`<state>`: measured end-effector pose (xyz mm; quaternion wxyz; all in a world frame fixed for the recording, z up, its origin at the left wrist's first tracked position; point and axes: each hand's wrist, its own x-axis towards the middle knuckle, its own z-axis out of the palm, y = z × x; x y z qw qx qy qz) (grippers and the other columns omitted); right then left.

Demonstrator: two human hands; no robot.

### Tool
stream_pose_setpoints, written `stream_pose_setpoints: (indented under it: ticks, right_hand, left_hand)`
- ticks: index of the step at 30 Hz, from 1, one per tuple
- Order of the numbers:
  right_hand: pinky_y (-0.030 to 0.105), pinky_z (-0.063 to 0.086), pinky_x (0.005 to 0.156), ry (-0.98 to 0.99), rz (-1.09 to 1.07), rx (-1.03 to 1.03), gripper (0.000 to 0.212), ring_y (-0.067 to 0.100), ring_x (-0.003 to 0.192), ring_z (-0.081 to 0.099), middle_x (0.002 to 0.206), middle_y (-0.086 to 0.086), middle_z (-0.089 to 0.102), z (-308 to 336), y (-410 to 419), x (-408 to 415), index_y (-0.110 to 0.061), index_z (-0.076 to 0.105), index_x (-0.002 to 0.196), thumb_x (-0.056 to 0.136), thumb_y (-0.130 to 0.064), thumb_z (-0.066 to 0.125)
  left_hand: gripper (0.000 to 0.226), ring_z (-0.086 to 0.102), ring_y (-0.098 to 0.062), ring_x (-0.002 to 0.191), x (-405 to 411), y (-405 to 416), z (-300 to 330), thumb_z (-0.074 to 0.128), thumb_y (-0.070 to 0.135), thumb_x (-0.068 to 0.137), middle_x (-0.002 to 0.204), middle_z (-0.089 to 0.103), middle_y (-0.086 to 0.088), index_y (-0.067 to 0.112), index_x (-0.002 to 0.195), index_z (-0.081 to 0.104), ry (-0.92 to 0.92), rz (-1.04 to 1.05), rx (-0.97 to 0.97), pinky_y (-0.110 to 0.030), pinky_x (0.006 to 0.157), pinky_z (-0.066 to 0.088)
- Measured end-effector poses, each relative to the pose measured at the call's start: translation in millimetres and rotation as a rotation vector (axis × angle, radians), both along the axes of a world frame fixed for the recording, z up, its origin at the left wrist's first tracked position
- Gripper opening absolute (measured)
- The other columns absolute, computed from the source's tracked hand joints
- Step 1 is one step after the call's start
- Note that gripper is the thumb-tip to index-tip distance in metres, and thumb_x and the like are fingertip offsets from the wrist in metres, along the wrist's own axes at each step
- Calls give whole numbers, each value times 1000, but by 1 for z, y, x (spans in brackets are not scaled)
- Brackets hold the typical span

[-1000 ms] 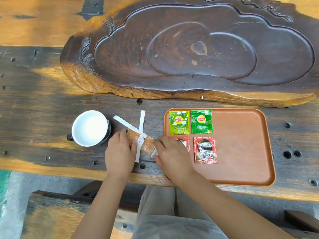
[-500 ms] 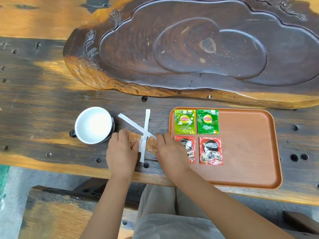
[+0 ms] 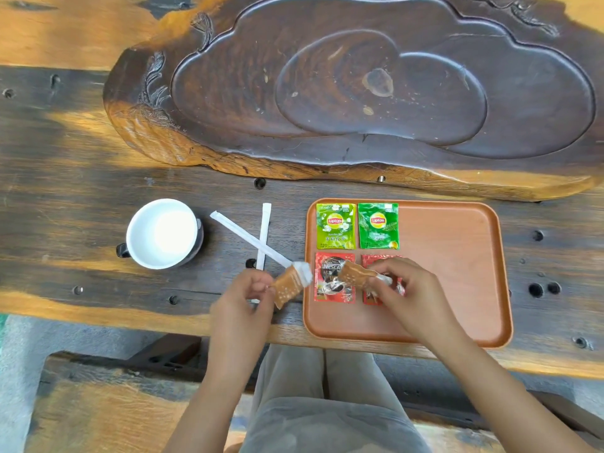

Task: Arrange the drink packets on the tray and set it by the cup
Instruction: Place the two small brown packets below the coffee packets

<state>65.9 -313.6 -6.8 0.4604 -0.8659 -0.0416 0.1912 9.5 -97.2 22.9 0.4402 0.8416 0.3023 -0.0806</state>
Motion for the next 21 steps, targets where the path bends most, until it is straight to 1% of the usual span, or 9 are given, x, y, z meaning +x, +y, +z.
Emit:
stream_pose_setpoints:
  ticks: [3,5,7,9,10,12,14,18,21]
  right_hand:
    - [6,34,67,-34,57,-124,17,-3,75,48,75,-22,63,-1,-38,-12,-28,67,82,73,-15,60]
    - [4,33,68,-17,105,-172,21,-7,75,47,79,-25,59,-4,-51,-21,-27,66,85,71,-12,59]
    - [7,31,67,-20,190,-216,28,-12,74,43,79,-21,61,-9,-58,-30,-33,62,87,70,-11,59]
    - [15,30,67,-41,252,-248,33,-14,73,37,82,-21,62,-14,-62,-36,-35,58,91,69,-11,59]
    - [19,30,68,-54,260,-259,34,-14,74,35,84,-23,61,-16,-63,-37,-35,59,92,68,-11,59]
    - [20,27,68,-89,257,-281,35,-13,78,34,85,-34,52,-18,-62,-39,-31,63,96,68,-11,58]
    - [20,24,67,-127,256,-314,33,-5,80,41,79,-35,43,-20,-60,-40,-29,62,96,68,-12,59]
    - [23,21,65,-253,280,-416,27,8,79,45,76,-12,64,-28,-57,-42,-25,56,91,66,-17,63]
    - [28,27,66,-361,276,-477,23,16,80,48,84,-2,66,-33,-57,-45,-21,58,90,69,-16,66]
  left_hand:
    - [19,58,5,73,-5,-28,-7,60,-1,82,71,65,9,16,78,66,-3,-102,-71,-5,57,38]
    - [27,57,6,74,-8,-42,-16,59,-1,82,71,64,14,26,76,62,-2,-177,-65,-4,59,38]
    - [36,58,1,73,-12,-51,-28,59,1,82,69,62,18,35,73,56,7,-238,-28,-12,63,44]
    - [29,60,-7,67,-16,-55,-37,59,3,82,69,64,12,31,76,57,29,-261,4,-27,65,49]
    - [26,60,-14,67,-17,-57,-40,58,4,81,70,66,8,30,78,58,39,-272,25,-30,63,49]
    - [19,59,-19,65,-18,-58,-42,58,6,81,69,65,4,25,82,60,49,-325,101,-31,57,46]
    - [15,58,-22,67,-18,-59,-41,61,6,79,70,62,1,21,83,62,50,-408,217,-28,53,42]
    - [24,55,-22,85,-21,-57,-45,69,4,71,93,64,-5,15,92,66,-62,-545,424,-32,61,50]
    - [29,50,-23,96,-27,-59,-42,54,15,78,109,60,-9,14,107,61,-204,-602,494,-35,75,46]
